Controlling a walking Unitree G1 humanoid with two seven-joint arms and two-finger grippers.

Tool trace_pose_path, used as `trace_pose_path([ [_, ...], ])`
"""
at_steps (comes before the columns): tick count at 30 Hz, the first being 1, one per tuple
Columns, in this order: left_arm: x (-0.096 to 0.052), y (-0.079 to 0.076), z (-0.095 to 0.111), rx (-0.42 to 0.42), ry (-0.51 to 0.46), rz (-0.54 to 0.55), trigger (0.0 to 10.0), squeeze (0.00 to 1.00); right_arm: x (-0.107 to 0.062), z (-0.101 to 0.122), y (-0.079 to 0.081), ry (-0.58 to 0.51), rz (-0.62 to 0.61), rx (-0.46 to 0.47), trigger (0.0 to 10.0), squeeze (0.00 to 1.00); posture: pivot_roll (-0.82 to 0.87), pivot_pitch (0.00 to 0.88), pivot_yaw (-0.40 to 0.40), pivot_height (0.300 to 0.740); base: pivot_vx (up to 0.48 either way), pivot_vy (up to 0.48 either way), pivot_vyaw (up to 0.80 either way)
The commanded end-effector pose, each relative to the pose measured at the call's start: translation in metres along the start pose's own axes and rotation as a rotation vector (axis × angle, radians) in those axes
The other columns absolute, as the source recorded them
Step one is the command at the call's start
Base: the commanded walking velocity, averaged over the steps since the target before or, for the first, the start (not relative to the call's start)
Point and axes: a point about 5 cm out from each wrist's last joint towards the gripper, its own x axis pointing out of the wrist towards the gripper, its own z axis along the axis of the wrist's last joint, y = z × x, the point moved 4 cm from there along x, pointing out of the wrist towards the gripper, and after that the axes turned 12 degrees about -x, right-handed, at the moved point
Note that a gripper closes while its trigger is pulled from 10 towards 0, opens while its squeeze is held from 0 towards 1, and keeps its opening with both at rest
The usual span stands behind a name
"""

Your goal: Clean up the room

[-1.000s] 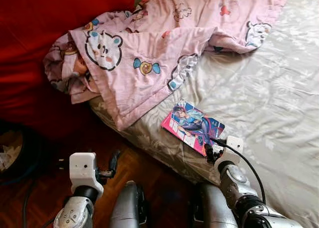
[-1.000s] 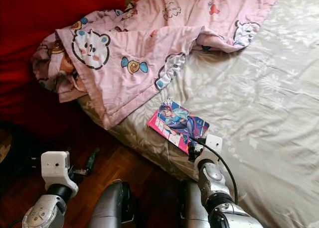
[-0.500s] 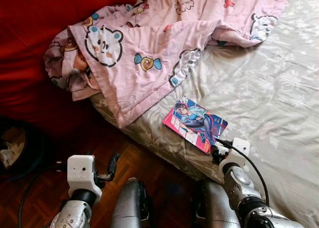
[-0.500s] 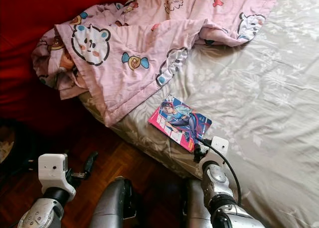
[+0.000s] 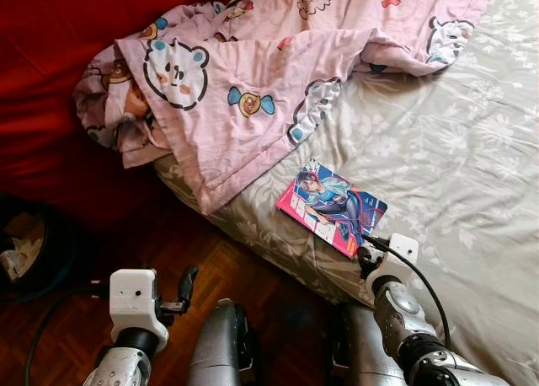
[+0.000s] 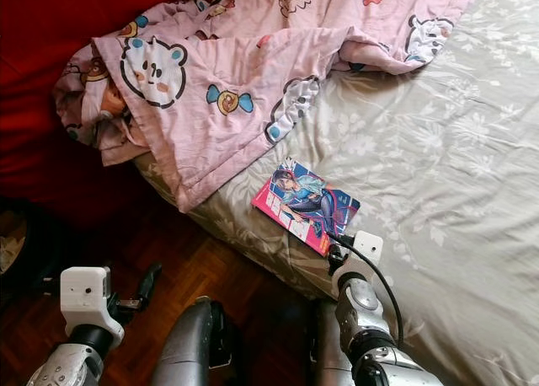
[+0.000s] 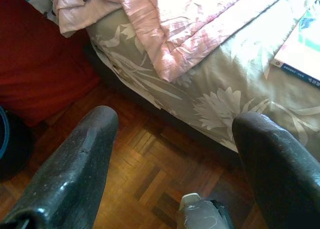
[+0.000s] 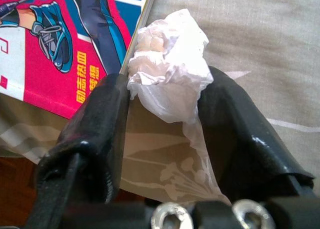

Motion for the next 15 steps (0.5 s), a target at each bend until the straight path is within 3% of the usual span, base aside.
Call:
trace_pose_path([
  [1, -0.0058, 0.0061, -0.0052, 0.03, 0.03, 0.024, 10.0, 0.0, -0.0056, -0.0216, -0.0006, 0.056, -0.011, 0.008, 0.0, 0.0, 0.14, 0.402, 0.111, 0.649, 0.0, 0.0, 0.0],
  [8, -0.0063, 0.006, -0.0079, 0.03, 0.042, 0.026, 10.0, 0.0, -0.006, -0.0211, 0.0005, 0.046, -0.014, 0.002, 0.0, 0.0, 0.13, 0.391, 0.112, 0.649, 0.0, 0.0, 0.0],
  [15, 0.0024, 0.0036, -0.0097, 0.033, 0.028, 0.031, 10.0, 0.0, -0.0045, -0.0158, 0.001, 0.032, -0.014, -0.037, 0.0, 0.0, 0.12, 0.352, 0.097, 0.649, 0.0, 0.0, 0.0],
])
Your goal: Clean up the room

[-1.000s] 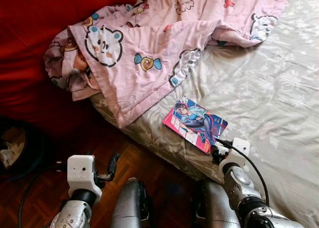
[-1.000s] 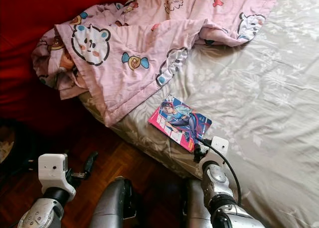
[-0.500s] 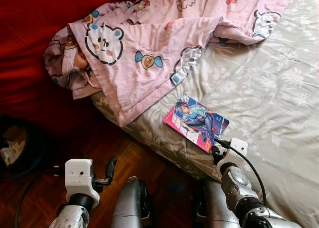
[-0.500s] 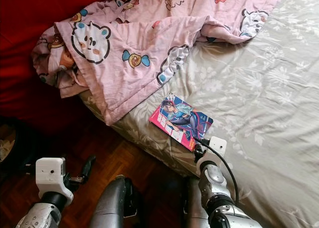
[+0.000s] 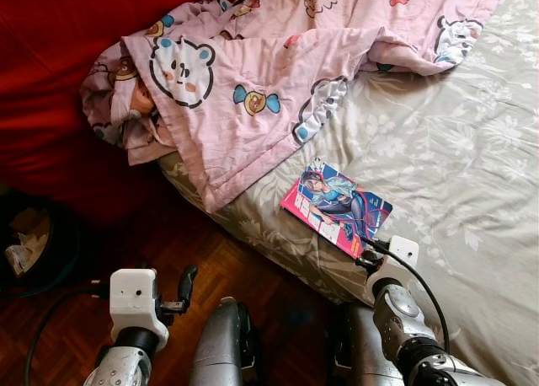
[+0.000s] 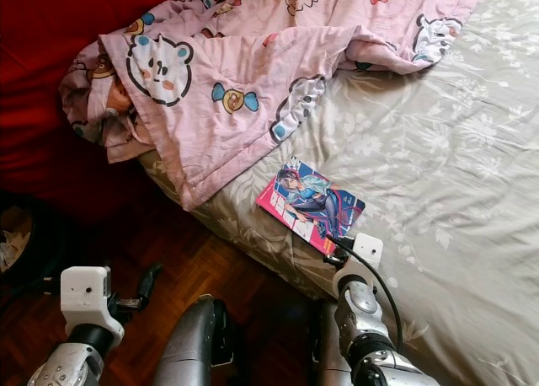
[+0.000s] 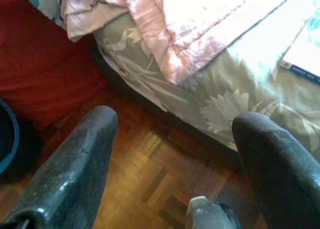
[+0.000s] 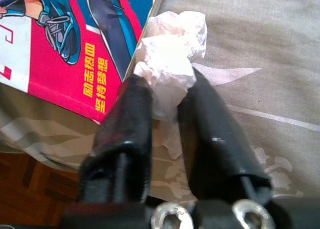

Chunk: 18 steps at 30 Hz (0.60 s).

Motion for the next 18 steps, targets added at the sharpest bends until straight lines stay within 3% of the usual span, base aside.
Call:
trace_pose_path([
  [1, -0.002, 0.005, -0.015, 0.005, 0.046, 0.027, 10.0, 0.0, -0.003, -0.013, 0.0, 0.035, -0.003, -0.013, 0.0, 0.0, 0.12, 0.34, 0.095, 0.649, 0.0, 0.0, 0.0],
  [7, 0.011, 0.005, -0.017, -0.009, 0.021, 0.044, 10.0, 0.0, -0.001, -0.004, -0.01, 0.007, -0.021, -0.098, 0.0, 0.0, 0.09, 0.281, 0.061, 0.649, 0.0, 0.0, 0.0],
  [18, 0.04, 0.003, -0.031, -0.034, -0.005, 0.054, 10.0, 0.0, -0.002, 0.012, -0.029, -0.093, -0.039, -0.105, 0.0, 0.0, 0.02, 0.174, 0.013, 0.649, 0.0, 0.0, 0.0],
])
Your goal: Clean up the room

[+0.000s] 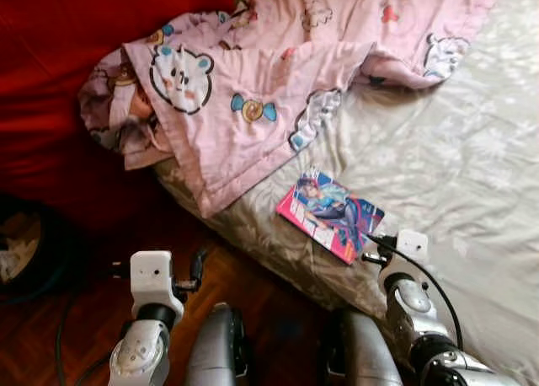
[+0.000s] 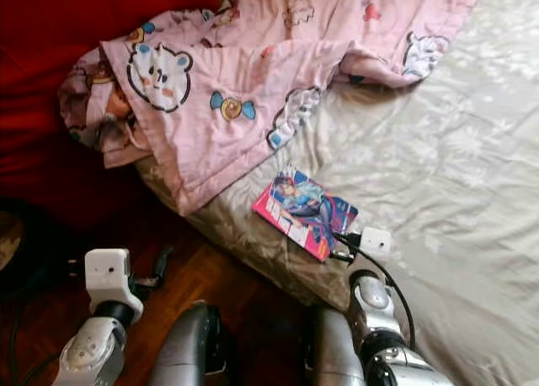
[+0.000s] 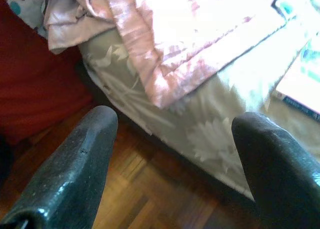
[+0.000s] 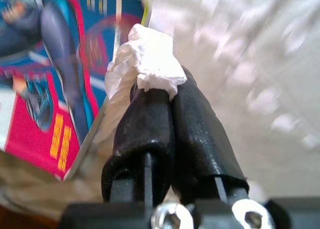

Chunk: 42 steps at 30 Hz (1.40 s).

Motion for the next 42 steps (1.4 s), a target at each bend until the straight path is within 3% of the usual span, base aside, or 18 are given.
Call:
trace_pose_path([
  [1, -0.001, 0.011, -0.013, 0.017, 0.026, 0.04, 10.0, 0.0, -0.004, -0.007, -0.004, -0.008, -0.003, -0.001, 0.0, 0.0, 0.0, 0.152, -0.003, 0.649, 0.0, 0.0, 0.0],
  [9, 0.012, 0.028, -0.026, 0.013, 0.036, 0.1, 10.0, 0.0, -0.018, -0.014, -0.005, -0.087, 0.04, -0.013, 0.2, 0.0, -0.05, 0.109, -0.021, 0.649, 0.0, 0.0, 0.0],
  [10, 0.012, 0.03, -0.032, 0.015, 0.045, 0.105, 10.0, 0.0, -0.023, -0.021, -0.007, -0.084, 0.043, -0.007, 10.0, 0.0, -0.07, 0.104, -0.019, 0.649, 0.0, 0.0, 0.0],
  [16, 0.01, 0.036, -0.049, 0.024, 0.08, 0.125, 10.0, 0.0, -0.033, -0.039, -0.011, -0.051, 0.04, 0.009, 10.0, 0.0, -0.08, 0.092, -0.01, 0.649, 0.0, 0.0, 0.0],
  [19, 0.009, 0.044, -0.059, 0.026, 0.115, 0.14, 10.0, 0.0, -0.035, -0.037, -0.003, -0.079, 0.092, 0.024, 10.0, 0.0, -0.08, 0.083, -0.006, 0.649, 0.0, 0.0, 0.0],
  [29, 0.001, 0.061, -0.095, 0.021, 0.247, 0.197, 10.0, 0.0, -0.038, -0.065, 0.007, 0.052, 0.141, -0.032, 10.0, 0.0, -0.08, 0.043, 0.001, 0.714, 0.0, 0.0, 0.0],
  [32, -0.009, 0.066, -0.112, 0.032, 0.311, 0.208, 10.0, 0.0, -0.044, -0.083, 0.003, 0.129, 0.133, -0.048, 10.0, 0.0, -0.07, 0.029, 0.001, 0.739, 0.0, 0.0, 0.0],
  [42, -0.046, 0.086, -0.155, 0.044, 0.517, 0.289, 10.0, 0.0, -0.063, -0.126, -0.003, 0.306, 0.132, -0.103, 10.0, 0.0, -0.06, 0.001, 0.004, 0.74, 0.0, 0.0, 0.0],
])
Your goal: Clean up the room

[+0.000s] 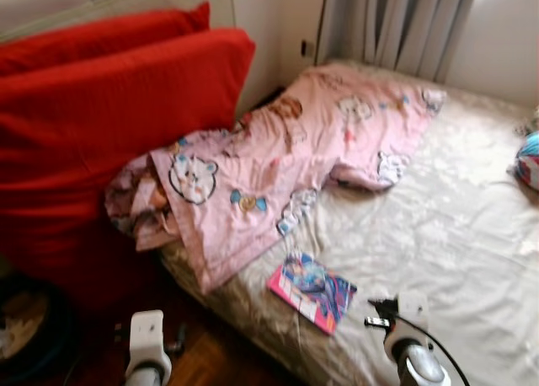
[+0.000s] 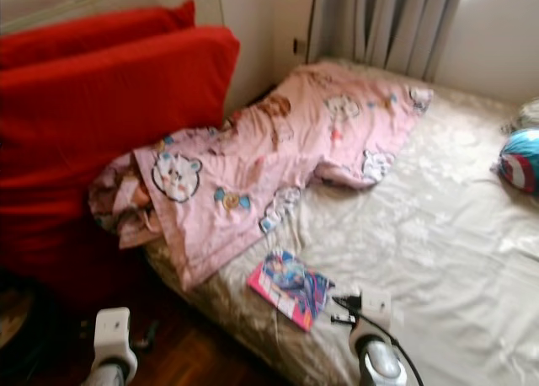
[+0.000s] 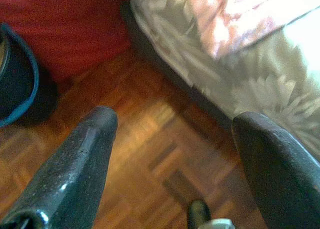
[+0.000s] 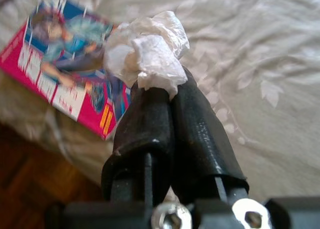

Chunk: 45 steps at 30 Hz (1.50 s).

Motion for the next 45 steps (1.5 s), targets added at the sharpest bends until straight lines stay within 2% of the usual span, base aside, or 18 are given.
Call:
trace_pose_path([
  [1, -0.003, 0.007, -0.011, 0.017, 0.046, 0.025, 10.0, 0.0, -0.004, -0.016, 0.001, 0.064, 0.001, -0.012, 10.0, 0.0, -0.06, 0.0, 0.004, 0.74, 0.0, 0.0, 0.0],
  [6, -0.008, 0.014, -0.034, -0.013, 0.152, 0.059, 10.0, 0.0, -0.008, -0.032, 0.0, 0.132, -0.01, 0.004, 10.0, 0.0, -0.06, 0.0, 0.003, 0.74, 0.0, 0.0, 0.0],
  [8, -0.012, 0.014, -0.046, -0.009, 0.206, 0.066, 10.0, 0.0, -0.014, -0.047, -0.004, 0.194, -0.033, -0.002, 10.0, 0.0, -0.06, 0.0, -0.002, 0.74, 0.0, 0.0, 0.0],
  [12, -0.011, 0.01, -0.046, -0.004, 0.209, 0.051, 10.0, 0.0, -0.019, -0.057, -0.012, 0.225, -0.052, 0.013, 10.0, 0.0, -0.06, 0.02, -0.008, 0.74, 0.0, 0.0, 0.0],
  [22, -0.017, 0.012, -0.059, 0.001, 0.264, 0.053, 10.0, 0.0, -0.026, -0.07, -0.014, 0.265, -0.041, 0.004, 10.0, 0.0, -0.06, 0.041, -0.007, 0.74, 0.0, 0.0, 0.0],
  [29, -0.017, 0.013, -0.059, 0.0, 0.266, 0.052, 10.0, 0.0, -0.02, -0.06, -0.01, 0.251, -0.01, -0.041, 10.0, 0.0, -0.06, 0.05, -0.007, 0.74, 0.0, 0.07, 0.0],
  [34, -0.016, 0.012, -0.057, 0.004, 0.262, 0.045, 10.0, 0.0, -0.019, -0.059, -0.01, 0.246, -0.021, -0.011, 10.0, 0.0, -0.06, 0.058, -0.001, 0.74, 0.0, 0.244, 0.0],
  [45, -0.016, 0.013, -0.057, 0.009, 0.264, 0.04, 10.0, 0.0, -0.02, -0.061, -0.01, 0.252, -0.024, -0.008, 10.0, 0.0, -0.05, 0.063, -0.001, 0.74, 0.0, 0.275, 0.0],
])
